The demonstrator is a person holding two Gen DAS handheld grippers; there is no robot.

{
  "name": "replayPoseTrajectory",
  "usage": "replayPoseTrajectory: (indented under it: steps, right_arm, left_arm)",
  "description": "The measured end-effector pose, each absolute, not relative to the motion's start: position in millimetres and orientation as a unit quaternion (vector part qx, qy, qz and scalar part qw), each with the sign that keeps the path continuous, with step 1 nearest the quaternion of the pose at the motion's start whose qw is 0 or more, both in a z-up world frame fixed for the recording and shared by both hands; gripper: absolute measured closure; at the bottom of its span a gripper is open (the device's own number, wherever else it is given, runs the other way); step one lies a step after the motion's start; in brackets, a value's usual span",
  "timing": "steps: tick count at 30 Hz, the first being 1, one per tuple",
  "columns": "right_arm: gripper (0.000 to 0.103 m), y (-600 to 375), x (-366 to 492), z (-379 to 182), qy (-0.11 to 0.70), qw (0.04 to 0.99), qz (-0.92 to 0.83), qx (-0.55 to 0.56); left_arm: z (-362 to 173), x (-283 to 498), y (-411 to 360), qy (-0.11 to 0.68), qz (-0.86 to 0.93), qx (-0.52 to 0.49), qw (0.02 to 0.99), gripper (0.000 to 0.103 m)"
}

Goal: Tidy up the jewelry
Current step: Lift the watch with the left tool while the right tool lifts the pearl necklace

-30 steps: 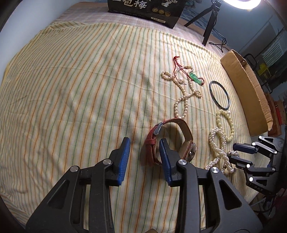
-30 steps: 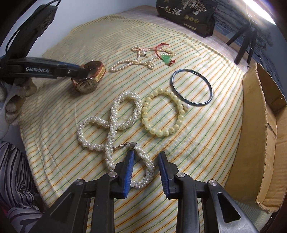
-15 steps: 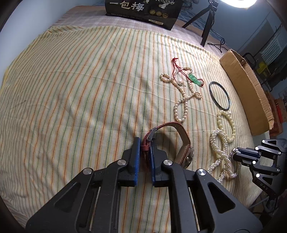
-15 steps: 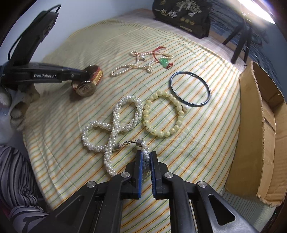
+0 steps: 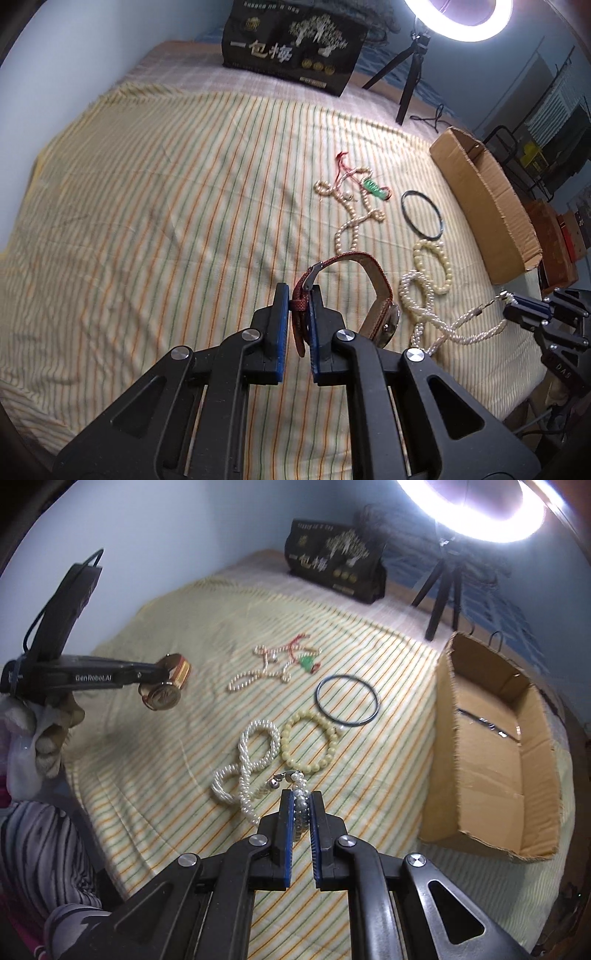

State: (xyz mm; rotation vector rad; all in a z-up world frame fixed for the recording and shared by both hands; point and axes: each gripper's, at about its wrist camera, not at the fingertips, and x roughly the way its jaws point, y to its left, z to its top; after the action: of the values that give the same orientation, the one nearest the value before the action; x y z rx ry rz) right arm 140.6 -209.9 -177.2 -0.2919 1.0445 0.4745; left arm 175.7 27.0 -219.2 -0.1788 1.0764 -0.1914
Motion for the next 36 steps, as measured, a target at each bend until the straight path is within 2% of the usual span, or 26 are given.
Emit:
replayPoseTrajectory:
  steps: [19,36]
  right_arm:
    - [0.098,-259.2,109.1,-84.4,0.415,0.884,0.185,-0.104]
    - [0.098,-330.7,100.6,-17.1,0.363,0.919,0.128,-0.089]
  left_arm:
    - [-152.9,152.7,-5.1,0.459,-0.135,-0.074,0.875,0.095]
    - [-119.0,172.0,-66.3,0.44,-0.191,-0.042,0.877,0.095]
